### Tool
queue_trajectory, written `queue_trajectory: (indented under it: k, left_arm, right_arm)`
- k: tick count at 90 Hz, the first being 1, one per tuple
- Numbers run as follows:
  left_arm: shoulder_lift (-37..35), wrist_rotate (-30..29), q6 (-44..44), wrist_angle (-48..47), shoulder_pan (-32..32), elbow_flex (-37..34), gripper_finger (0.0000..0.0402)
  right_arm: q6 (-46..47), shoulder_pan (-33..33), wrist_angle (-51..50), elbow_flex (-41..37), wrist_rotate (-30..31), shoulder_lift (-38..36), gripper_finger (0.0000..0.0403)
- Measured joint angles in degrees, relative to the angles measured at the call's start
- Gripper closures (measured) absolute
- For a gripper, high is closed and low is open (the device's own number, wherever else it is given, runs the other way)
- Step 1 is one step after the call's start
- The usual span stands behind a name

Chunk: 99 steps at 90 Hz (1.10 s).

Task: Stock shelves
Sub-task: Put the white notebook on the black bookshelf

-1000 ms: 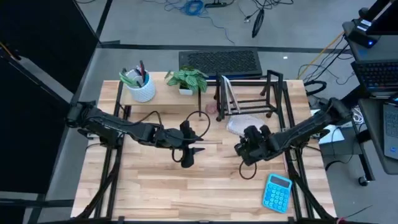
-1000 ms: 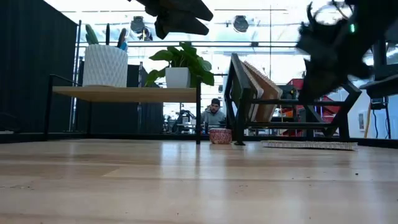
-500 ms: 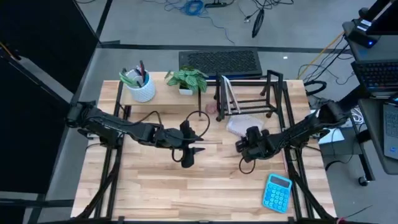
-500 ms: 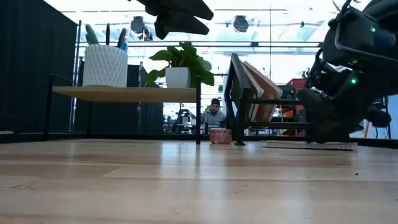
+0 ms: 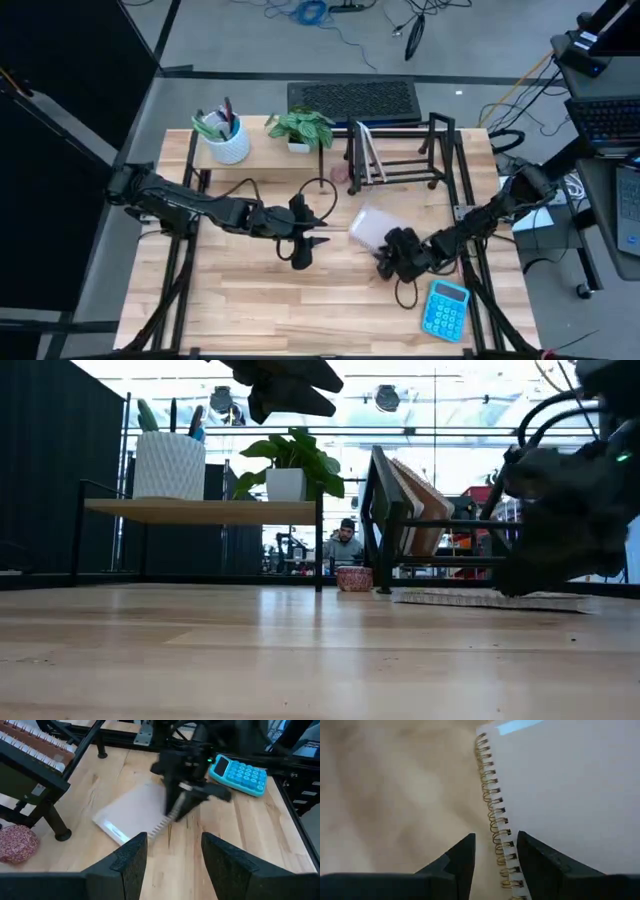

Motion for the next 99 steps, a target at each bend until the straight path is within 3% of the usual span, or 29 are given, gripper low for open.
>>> queue_trajectory:
  k: [26, 41, 66, 86, 99]
  left_arm:
    - [0.02, 0.0, 0.0, -0.01, -0.12, 0.0, 0.0228]
    - [0.02, 0.0, 0.0, -0.02, -0.1, 0.0, 0.0228]
    - [0.02, 0.0, 0.02, -0.02, -0.12, 0.0, 0.0228]
    - [1.88, 0.01, 0.01, 0.87, -0.12, 0.07, 0.0228]
    - [5.04, 0.39, -0.01, 2.21, -0.12, 0.07, 0.0228]
  right_arm:
    - [-8.87, 4.93, 5.49, 1.07, -0.82, 0.0, 0.0271]
    - [-10.84, 5.53, 5.67, 3.31, -0.92, -0.24, 0.0246]
    - [-10.9, 5.44, -2.58, 3.69, -2.31, -6.81, 0.0188]
    - [-17.93, 5.48, -3.42, 3.73, -2.09, -11.23, 0.0181]
    - [-17.87, 5.48, -5.98, 3.74, -2.08, -11.54, 0.0181]
